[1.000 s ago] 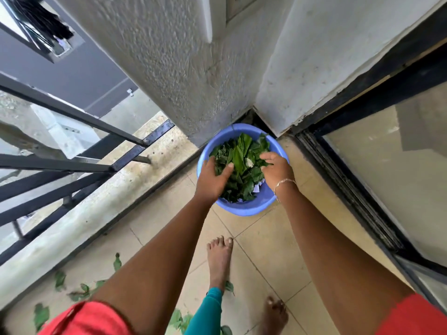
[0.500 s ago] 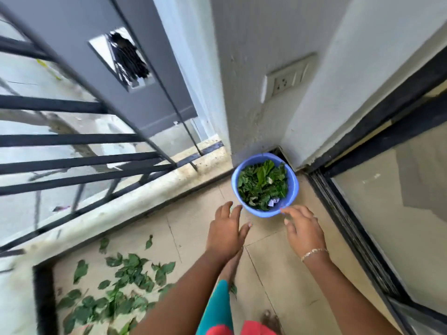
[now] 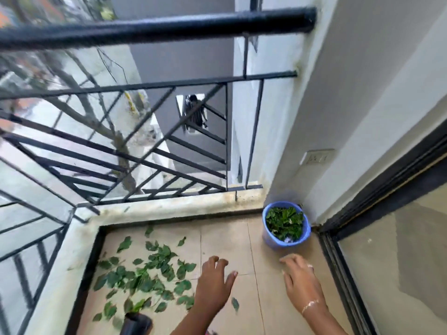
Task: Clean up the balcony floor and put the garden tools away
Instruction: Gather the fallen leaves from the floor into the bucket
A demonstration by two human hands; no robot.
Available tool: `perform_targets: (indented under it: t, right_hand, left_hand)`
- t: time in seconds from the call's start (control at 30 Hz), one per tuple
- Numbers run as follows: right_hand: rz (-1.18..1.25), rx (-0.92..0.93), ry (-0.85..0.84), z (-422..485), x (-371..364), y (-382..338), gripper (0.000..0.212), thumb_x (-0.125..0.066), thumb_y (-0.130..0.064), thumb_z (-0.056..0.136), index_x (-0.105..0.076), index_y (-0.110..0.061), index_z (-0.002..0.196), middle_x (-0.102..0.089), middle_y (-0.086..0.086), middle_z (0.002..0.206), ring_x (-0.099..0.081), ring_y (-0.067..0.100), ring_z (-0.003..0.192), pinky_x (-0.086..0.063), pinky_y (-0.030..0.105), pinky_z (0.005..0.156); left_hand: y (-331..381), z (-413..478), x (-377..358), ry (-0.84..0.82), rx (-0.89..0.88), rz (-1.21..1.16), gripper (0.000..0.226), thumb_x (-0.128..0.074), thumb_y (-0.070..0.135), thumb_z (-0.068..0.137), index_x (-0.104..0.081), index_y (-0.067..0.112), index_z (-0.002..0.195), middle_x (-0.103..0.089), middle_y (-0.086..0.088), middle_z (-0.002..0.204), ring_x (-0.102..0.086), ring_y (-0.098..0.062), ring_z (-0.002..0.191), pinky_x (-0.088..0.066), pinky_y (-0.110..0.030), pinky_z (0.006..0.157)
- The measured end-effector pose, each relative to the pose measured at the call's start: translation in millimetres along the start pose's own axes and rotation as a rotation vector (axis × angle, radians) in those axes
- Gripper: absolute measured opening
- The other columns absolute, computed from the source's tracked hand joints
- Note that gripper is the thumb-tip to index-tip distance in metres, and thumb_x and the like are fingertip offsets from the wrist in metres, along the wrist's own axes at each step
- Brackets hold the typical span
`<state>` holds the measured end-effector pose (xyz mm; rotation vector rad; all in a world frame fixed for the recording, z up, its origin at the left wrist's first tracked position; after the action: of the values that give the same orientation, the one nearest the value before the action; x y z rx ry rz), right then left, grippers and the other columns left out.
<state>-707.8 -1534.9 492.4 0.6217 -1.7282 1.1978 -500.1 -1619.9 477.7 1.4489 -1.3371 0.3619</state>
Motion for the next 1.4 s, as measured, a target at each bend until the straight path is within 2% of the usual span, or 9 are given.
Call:
perform_targets:
  t: [0.1,0.2,0.27,0.37,0.53,0.7,0.97,1.2,1.4]
  right_hand:
    - [-0.045,0.12,0.09,-38,-3,-25,0.024,-0.067,-0.011,0.058,-0.067,-0.024,0.078,-0.06,-0.003,0.079,-0.065,0.015,0.065,-0.051,0.024,0.059]
    - [-0.101,0.131,0.137,-83,-9,-53,0.022,-0.062,-0.016,0.057,-0.065,-0.025,0.077,-0.06,-0.003,0.076,-0.064,0.014,0.059,-0.048,0.022,0.055]
    - [-0.099,0.081,0.138,-116,-26,-71,0.027,-0.07,-0.004,0.056,-0.068,-0.019,0.079,-0.062,0.003,0.079,-0.065,0.023,0.062,-0.052,0.029,0.058]
    - [-0.059,0.0,0.124,-166,-47,-103,0.026,-0.058,-0.008,0.06,-0.069,-0.012,0.083,-0.063,0.011,0.081,-0.065,0.036,0.068,-0.051,0.042,0.064]
    - [-0.006,-0.083,0.074,-245,-71,-162,0.024,-0.063,0.002,0.076,-0.069,-0.006,0.098,-0.061,0.018,0.102,-0.059,0.038,0.096,-0.04,0.037,0.084]
    - [-0.004,-0.067,-0.007,-328,-79,-190,0.027,-0.065,0.004,0.077,-0.068,-0.007,0.101,-0.059,0.016,0.106,-0.058,0.036,0.097,-0.041,0.036,0.086]
    - [-0.117,-0.179,-0.185,-404,-93,-167,0.028,-0.053,-0.01,0.09,-0.06,-0.018,0.116,-0.052,0.005,0.12,-0.048,0.026,0.11,-0.035,0.029,0.09]
    - [-0.03,-0.362,-0.177,-451,-98,-130,0.027,-0.053,-0.008,0.09,-0.062,-0.016,0.114,-0.052,0.007,0.121,-0.048,0.027,0.111,-0.036,0.029,0.092]
    - [0.073,-0.533,-0.115,-512,-82,-70,0.029,-0.049,-0.002,0.089,-0.063,-0.014,0.111,-0.052,0.008,0.119,-0.049,0.028,0.107,-0.035,0.028,0.092]
  left_hand:
    - [-35,-36,7,0.042,0.012,-0.043,0.04,-0.04,0.047,0.097,-0.049,0.02,0.126,-0.042,0.001,0.128,-0.038,-0.013,0.121,-0.033,-0.021,0.097]
    - [-74,-81,16,0.038,-0.001,-0.016,0.041,-0.038,0.049,0.097,-0.048,0.02,0.125,-0.042,0.002,0.128,-0.04,-0.014,0.12,-0.033,-0.022,0.097]
    - [-103,-116,21,0.063,-0.014,-0.027,0.041,-0.038,0.047,0.097,-0.05,0.019,0.124,-0.044,0.0,0.127,-0.041,-0.015,0.119,-0.031,-0.022,0.096]
    - [-147,-172,29,0.091,-0.003,-0.051,0.039,-0.041,0.044,0.098,-0.053,0.015,0.122,-0.047,-0.003,0.124,-0.043,-0.018,0.118,-0.032,-0.024,0.095]
    - [-215,-257,33,0.112,0.054,-0.118,0.037,-0.047,0.038,0.097,-0.058,0.007,0.116,-0.053,-0.01,0.119,-0.047,-0.024,0.115,-0.033,-0.028,0.093]
    - [-257,-315,22,0.044,0.131,-0.147,0.041,-0.048,0.04,0.096,-0.063,0.002,0.106,-0.062,-0.015,0.107,-0.055,-0.03,0.105,-0.039,-0.037,0.086]
    - [-254,-361,-11,0.002,0.127,-0.215,0.032,-0.054,0.033,0.094,-0.064,0.004,0.101,-0.061,-0.016,0.107,-0.055,-0.031,0.105,-0.036,-0.034,0.084]
    - [-222,-376,-42,-0.124,0.051,-0.094,0.03,-0.054,0.03,0.094,-0.065,0.004,0.106,-0.062,-0.017,0.11,-0.053,-0.033,0.109,-0.035,-0.033,0.09]
    - [-149,-384,-88,-0.244,-0.06,-0.07,0.032,-0.054,0.032,0.094,-0.065,0.004,0.105,-0.062,-0.018,0.109,-0.054,-0.032,0.107,-0.039,-0.034,0.087]
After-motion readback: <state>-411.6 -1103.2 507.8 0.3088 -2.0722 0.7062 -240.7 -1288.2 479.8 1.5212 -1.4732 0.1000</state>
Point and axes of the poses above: each hand's wrist, its own z-axis towards the middle knuckle, its own x-axis out of the back of the hand, y = z × x, the point moved 1 cm from there along z, towards the middle knuckle
